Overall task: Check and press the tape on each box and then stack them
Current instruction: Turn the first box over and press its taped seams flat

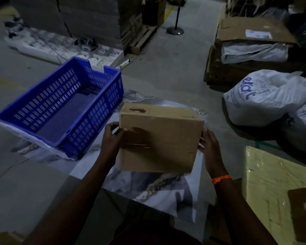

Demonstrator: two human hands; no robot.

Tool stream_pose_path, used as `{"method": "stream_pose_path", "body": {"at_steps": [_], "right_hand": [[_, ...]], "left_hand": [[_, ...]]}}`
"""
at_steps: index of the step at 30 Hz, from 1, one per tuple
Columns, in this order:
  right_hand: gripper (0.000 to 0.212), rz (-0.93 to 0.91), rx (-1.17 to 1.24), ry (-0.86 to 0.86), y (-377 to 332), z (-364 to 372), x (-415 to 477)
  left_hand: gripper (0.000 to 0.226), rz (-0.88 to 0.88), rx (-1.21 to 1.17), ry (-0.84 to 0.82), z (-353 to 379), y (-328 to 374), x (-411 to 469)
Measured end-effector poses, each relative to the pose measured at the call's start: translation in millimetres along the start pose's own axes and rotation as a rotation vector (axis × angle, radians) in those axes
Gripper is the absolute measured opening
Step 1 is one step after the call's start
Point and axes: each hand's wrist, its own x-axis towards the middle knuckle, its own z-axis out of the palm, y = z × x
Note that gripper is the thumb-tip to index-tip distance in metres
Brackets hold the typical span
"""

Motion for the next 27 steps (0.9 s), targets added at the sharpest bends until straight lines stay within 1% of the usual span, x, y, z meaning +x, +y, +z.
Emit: {"method": "stream_pose_path", "body": {"at_steps": [2,7,11,13,15,16,17,18,19,21,23,24,25,27], "right_hand": [[0.029,0.009,0.037,0.007,2,-2,-12],[0.033,0.040,0.011,0.014,30,-8,-47],[0.035,0.042,0.011,0.032,41,-13,-72],[0.039,0.038,-0.010,0.048,45,-16,-81],[0.033,0.028,-0.069,0.059,50,-21,-86],[0.040,0.022,-0.107,0.061,52,-23,-87],[0.053,0.019,-0.148,0.065,53,-25,-87],[0.064,0.010,-0.190,0.071,52,-25,-86],[0.071,-0.009,-0.231,0.075,50,-24,-85],[0.070,-0.078,-0.350,0.123,41,-19,-83],[0.067,-0.250,-0.523,0.179,28,-12,-81],[0.066,-0.365,-0.605,0.161,22,-5,-79],[0.066,-0.468,-0.678,0.105,15,4,-77],[0.068,-0.590,-0.817,-0.083,7,29,-72]], "left_hand": [[0.063,-0.031,-0.042,-0.010,-10,-7,-8],[0.054,-0.085,-0.049,-0.020,-28,-39,-39],[0.054,-0.134,-0.021,0.073,-31,-49,-66],[0.053,-0.139,0.016,0.083,-32,-51,-80],[0.049,-0.140,0.047,0.062,-34,-49,-88],[0.049,-0.139,0.066,0.055,-35,-46,-89],[0.049,-0.129,0.087,0.053,-35,-42,-89],[0.048,-0.106,0.113,0.056,-36,-40,-86],[0.047,-0.076,0.136,0.052,-37,-37,-82],[0.049,0.052,0.275,0.054,-39,-33,-73],[0.053,0.267,0.488,0.036,-37,-29,-64],[0.054,0.365,0.569,-0.007,-32,-25,-61],[0.054,0.447,0.634,-0.077,-26,-22,-57],[0.056,0.552,0.805,-0.229,-7,-16,-48]]}}
